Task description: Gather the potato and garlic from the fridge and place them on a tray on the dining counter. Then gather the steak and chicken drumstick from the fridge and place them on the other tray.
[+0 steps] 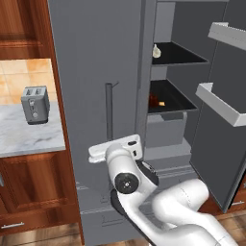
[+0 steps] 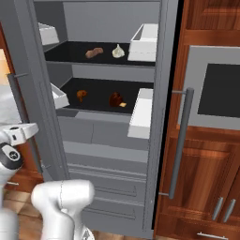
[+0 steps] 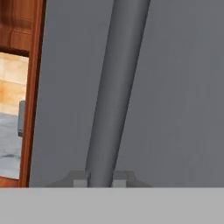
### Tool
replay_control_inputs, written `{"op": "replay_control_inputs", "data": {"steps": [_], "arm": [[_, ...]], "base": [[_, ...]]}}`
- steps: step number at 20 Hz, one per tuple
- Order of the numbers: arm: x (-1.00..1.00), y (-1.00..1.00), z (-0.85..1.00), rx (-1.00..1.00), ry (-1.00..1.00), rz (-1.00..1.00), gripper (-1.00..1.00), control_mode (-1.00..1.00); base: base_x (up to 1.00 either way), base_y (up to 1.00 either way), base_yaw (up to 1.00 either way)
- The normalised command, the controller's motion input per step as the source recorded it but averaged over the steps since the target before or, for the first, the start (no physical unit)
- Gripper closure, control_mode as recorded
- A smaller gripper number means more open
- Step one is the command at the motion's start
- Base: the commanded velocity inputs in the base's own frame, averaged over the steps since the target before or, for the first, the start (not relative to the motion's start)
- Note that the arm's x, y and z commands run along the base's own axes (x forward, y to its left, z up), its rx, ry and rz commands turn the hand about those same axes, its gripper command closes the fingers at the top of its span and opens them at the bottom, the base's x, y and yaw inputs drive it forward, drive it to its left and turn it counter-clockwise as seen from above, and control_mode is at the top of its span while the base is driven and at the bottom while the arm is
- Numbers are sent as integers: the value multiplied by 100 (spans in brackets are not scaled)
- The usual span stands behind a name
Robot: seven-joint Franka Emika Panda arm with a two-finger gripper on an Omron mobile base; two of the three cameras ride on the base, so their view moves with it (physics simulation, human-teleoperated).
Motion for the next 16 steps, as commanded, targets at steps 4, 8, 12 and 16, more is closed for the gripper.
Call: {"op": "replay_control_inputs", "data": {"steps": [4, 8, 12, 16], "arm": [[-67, -21, 14, 0, 0, 0, 100, -100], [-100, -75, 55, 1, 6, 2, 100, -100], [-52, -95, 83, 27, 25, 20, 100, -100], [17, -66, 14, 42, 25, 43, 100, -100]], "base": [[0, 0, 0], [0, 0, 0], [0, 0, 0], [0, 0, 0]]}}
